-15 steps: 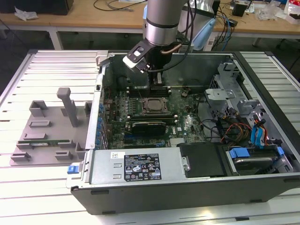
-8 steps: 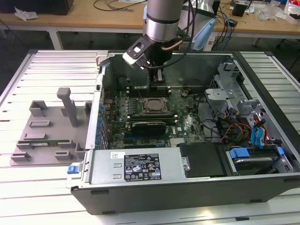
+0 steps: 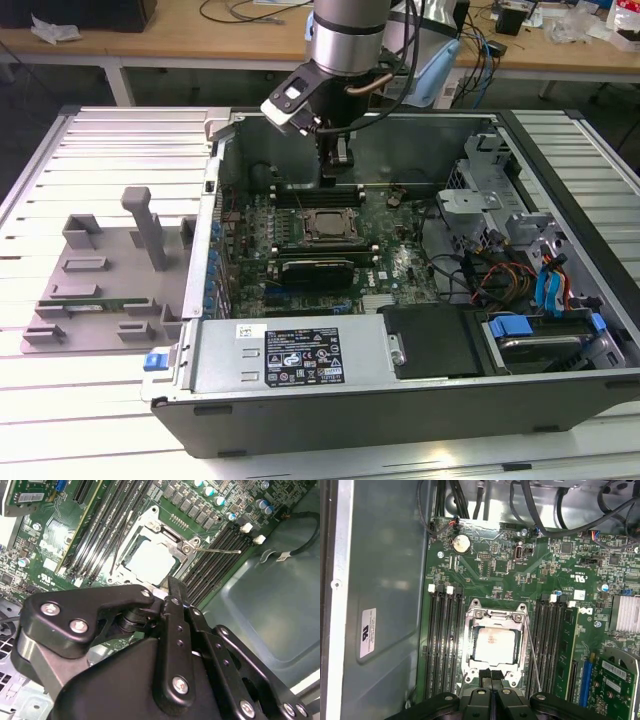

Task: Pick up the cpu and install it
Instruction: 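Close the cpu cover, then install the first cpu locking lever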

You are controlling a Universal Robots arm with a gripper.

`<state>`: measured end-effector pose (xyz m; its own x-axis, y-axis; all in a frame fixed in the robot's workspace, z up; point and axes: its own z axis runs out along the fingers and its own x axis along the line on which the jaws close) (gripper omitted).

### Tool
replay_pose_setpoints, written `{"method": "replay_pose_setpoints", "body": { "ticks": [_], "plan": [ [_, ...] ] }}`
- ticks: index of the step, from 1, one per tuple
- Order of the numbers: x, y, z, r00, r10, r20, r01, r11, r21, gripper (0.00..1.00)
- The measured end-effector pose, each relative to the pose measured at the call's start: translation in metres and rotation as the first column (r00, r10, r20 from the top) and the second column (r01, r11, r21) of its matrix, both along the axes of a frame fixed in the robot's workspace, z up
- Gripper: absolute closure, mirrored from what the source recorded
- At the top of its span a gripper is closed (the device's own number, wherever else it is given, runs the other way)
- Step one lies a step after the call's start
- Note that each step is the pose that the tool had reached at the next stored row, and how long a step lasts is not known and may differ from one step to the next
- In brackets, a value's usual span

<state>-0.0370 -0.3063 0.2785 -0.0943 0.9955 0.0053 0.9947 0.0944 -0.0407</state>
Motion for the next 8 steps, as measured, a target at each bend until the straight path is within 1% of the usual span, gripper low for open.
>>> {"method": "replay_pose_setpoints", "body": {
  "ticks": [8],
  "plan": [
    [0.0000,0.0000,0.0002,1.0000,0.005,0.0000,-0.005,1.0000,0.0001,0.89]
  ]
}}
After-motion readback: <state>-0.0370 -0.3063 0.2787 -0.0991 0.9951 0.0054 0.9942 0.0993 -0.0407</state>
